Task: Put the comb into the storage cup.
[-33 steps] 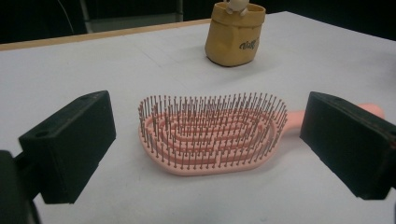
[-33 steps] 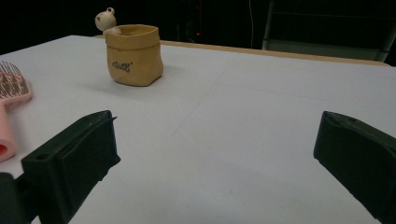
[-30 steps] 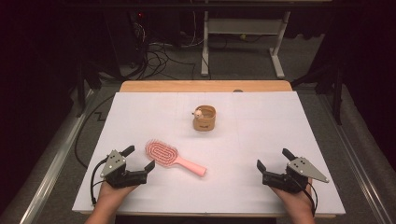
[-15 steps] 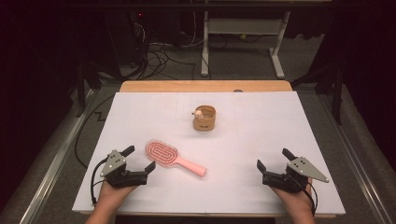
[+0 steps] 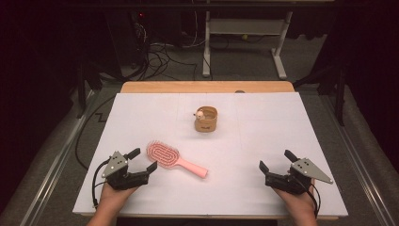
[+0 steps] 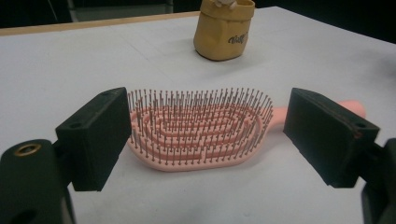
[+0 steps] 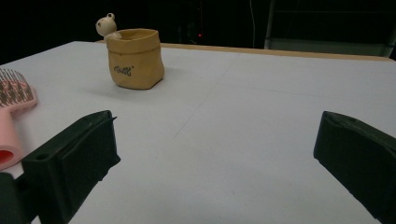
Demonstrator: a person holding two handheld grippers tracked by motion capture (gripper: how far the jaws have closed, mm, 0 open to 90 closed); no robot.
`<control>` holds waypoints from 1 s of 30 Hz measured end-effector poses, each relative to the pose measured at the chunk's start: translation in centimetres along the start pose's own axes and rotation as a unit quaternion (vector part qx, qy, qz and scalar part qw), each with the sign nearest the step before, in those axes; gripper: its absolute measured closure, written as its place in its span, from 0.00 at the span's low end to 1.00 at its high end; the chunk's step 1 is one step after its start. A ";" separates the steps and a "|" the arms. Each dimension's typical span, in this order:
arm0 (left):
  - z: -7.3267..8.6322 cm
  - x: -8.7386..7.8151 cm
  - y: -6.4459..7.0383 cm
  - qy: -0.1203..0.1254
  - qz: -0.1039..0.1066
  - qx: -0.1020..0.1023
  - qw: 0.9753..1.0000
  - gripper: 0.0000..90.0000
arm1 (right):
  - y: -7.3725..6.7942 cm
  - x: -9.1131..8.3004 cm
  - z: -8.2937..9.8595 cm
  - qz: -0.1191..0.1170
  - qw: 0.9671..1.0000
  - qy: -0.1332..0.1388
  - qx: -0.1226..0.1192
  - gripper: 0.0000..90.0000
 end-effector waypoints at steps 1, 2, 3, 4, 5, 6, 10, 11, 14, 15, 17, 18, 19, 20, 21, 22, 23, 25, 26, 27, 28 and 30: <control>0.0 0.0 0.0 0.000 0.000 -0.001 1.000 0.18 | 0.0 0.0 0.0 -0.001 1.000 0.001 0.001 0.00; 0.0 0.0 0.0 0.000 0.000 -0.002 1.000 0.19 | -0.1 -0.1 -0.1 -0.002 1.000 0.003 0.000 0.00; 0.0 0.0 0.0 0.000 0.000 -0.004 1.000 0.19 | -0.1 -0.1 -0.1 -0.002 1.000 0.004 -0.001 0.00; 0.0 0.0 0.0 -0.002 0.000 -0.003 1.000 0.20 | -0.1 0.0 -0.1 -0.002 1.000 0.003 -0.002 0.00; 0.0 0.0 -0.1 -0.003 0.000 -0.004 1.000 0.21 | -0.2 0.0 0.0 -0.002 1.000 0.000 -0.002 0.00; 0.0 0.0 -0.1 -0.003 0.001 -0.005 1.000 0.21 | -0.2 0.0 0.0 -0.002 1.000 0.000 -0.002 0.00; 0.0 -0.1 -0.2 -0.007 -0.004 -0.013 1.000 0.27 | -0.2 -0.1 -0.2 0.001 1.000 0.003 -0.007 0.00; -0.1 -0.1 -0.3 -0.009 -0.004 -0.019 1.000 0.27 | -0.2 -0.1 -0.2 0.001 1.000 0.003 -0.007 0.00; -0.1 -0.2 -0.2 -0.010 0.001 -0.019 1.000 0.33 | -0.2 0.0 -0.1 0.002 1.000 0.002 -0.010 0.00; -0.2 -0.2 -0.2 -0.010 0.003 -0.020 1.000 0.36 | -0.2 0.0 -0.2 0.002 1.000 0.003 -0.012 0.00; -0.2 -0.3 -0.2 -0.010 0.006 -0.021 1.000 0.41 | -0.3 0.0 -0.2 0.002 1.000 0.003 -0.013 0.00; -0.2 -0.2 -0.2 -0.011 0.004 -0.021 1.000 0.42 | -0.3 0.0 -0.2 0.002 1.000 0.003 -0.013 0.00; -0.2 -0.2 -0.3 -0.013 0.002 -0.025 1.000 0.50 | -0.3 0.0 -0.2 0.000 1.000 0.002 -0.014 0.00; -0.3 -0.1 -0.4 -0.015 0.002 -0.029 0.999 0.53 | -0.3 0.0 -0.2 0.001 1.000 0.002 -0.014 0.00; -0.3 -0.1 -0.4 -0.015 0.002 -0.029 0.999 0.55 | -0.3 0.0 -0.2 0.001 1.000 0.002 -0.014 0.00; -0.3 -0.1 -0.5 -0.016 -0.002 -0.031 0.999 0.55 | -0.3 0.0 -0.2 0.001 1.000 0.001 -0.015 0.00; -0.3 0.0 -0.5 -0.015 -0.003 -0.029 0.999 0.61 | -0.3 0.0 -0.2 0.001 1.000 0.002 -0.014 0.00; -0.4 0.1 -0.5 -0.020 -0.008 -0.024 0.999 0.73 | -0.3 -0.2 -0.2 0.001 1.000 0.005 -0.014 0.00; -0.4 0.2 -0.5 -0.024 -0.020 -0.022 0.999 0.83 | -0.2 -0.2 -0.2 0.001 1.000 0.005 -0.015 0.00; -0.5 0.3 -0.6 -0.028 -0.027 -0.021 0.999 0.92 | -0.2 -0.2 -0.2 0.003 1.000 0.004 -0.016 0.00; -0.7 0.4 -0.6 -0.028 -0.026 -0.028 0.999 0.97 | -0.3 -0.2 -0.2 0.003 1.000 0.003 -0.016 0.00; -1.1 0.6 -0.7 -0.029 -0.028 -0.042 0.998 1.00 | -0.3 -0.2 -0.2 0.002 1.000 0.003 -0.018 0.00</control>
Point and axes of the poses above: each handheld gripper's, and its own axes: x roughly forward along the jaws, z roughly out of its underside, y roughly to its right, the point moved 6 cm from there along x, roughly forward along the jaws, and after that the axes turned 9 degrees about -y, right-handed, at the moved point
